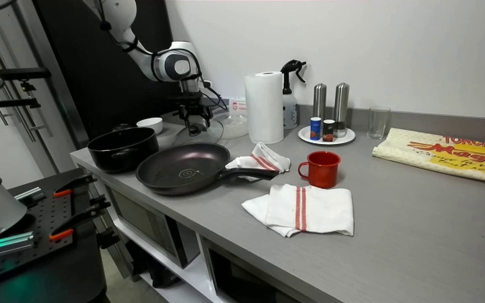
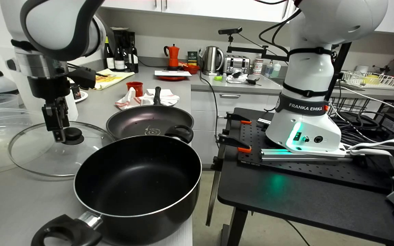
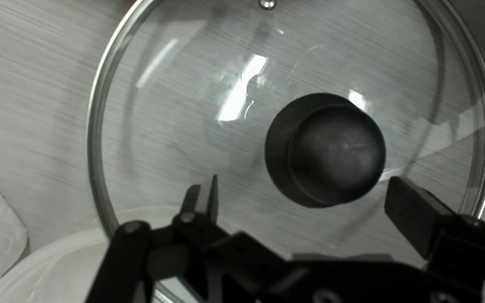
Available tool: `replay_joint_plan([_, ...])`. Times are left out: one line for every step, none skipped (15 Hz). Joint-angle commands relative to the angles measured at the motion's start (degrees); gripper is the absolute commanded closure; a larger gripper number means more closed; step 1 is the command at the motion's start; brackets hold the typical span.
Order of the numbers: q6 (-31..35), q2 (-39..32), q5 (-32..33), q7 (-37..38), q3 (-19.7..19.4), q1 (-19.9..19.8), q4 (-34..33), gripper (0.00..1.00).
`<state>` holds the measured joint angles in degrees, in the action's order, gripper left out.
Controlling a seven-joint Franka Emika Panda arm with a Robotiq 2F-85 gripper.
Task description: Cover the pot with the clear lid
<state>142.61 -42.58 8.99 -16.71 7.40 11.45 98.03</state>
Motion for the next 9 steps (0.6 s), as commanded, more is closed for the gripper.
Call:
replay_joint_plan([-0.98,-1.56,0.86,2.18,-0.17,0.50,-2.49,0.00])
replay_joint_plan([-0.93,-1.15,0.81,2.63,-0.17,0.57,-2.09,0.00])
replay_joint_plan([-0.79,-0.84,0.82,3.03,-0.19,0.62,-1.74,0.00])
replay_joint_plan([-0.55,-0.41,0.81,3.44,-0.21,0.67,-1.11,0.00])
replay_joint_plan([-0.31,-0.18,0.84,3.81,-0.24,0.74,-0.74,0.00])
replay_joint_plan([-0.22,0.09,0.82,4.26,-0.25,0.82,-0.35,0.00])
replay_joint_plan([-0.12,0.35,0.82,4.63,-0.27,0.92,0.05,0.00])
replay_joint_plan([0.09,0.61,0.89,5.06,-0.35,1.08,0.45,0.00])
replay_joint_plan([0.15,0.85,0.93,5.60,-0.40,1.27,0.83,0.00])
